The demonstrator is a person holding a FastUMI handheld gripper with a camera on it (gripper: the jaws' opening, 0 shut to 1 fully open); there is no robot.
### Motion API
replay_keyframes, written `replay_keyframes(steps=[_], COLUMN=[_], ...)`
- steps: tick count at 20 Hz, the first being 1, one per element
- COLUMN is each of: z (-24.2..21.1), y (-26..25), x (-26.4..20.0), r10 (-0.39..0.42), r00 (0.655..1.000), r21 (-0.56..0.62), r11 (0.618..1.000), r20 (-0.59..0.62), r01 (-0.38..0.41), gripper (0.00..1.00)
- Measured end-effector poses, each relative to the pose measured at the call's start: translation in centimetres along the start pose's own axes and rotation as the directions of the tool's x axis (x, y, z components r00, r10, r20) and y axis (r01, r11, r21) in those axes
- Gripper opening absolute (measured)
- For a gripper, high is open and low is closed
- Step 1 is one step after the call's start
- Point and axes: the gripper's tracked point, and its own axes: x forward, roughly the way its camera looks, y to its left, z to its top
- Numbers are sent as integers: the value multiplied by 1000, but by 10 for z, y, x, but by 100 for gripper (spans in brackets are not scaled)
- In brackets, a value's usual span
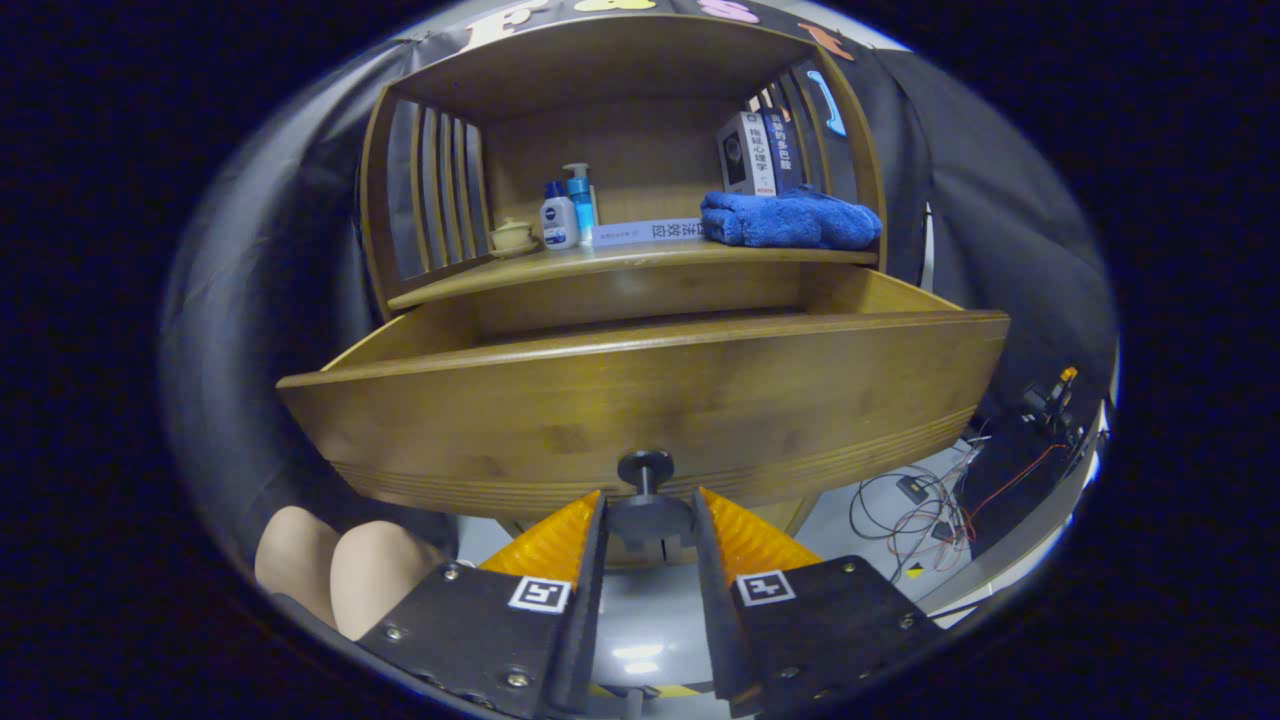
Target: Pull open the drawer, take out the items inside it, and place them on the countertop above the cabinet.
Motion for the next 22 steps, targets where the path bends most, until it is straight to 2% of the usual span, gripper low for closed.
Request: replay_keyframes(steps=[3, 7, 14, 17, 21, 22], z=[15, 58, 139, 160, 168, 168], y=[-2, -1, 17, 31, 57, 62], x=[-21, -39, -33, -15, 18, 27], r10=[-17, -23, 18, 46, 106, 115], r00=[999, 994, 980, 982, 989, 990], r21=[-3, 19, -37, -68, -93, -100], r11=[1000, 1000, 999, 997, 991, 989], r20=[31, 104, 197, 186, 101, 77], r01=[17, 21, -11, -34, -97, -107], gripper=[47, 46, 49, 49, 52, 61])
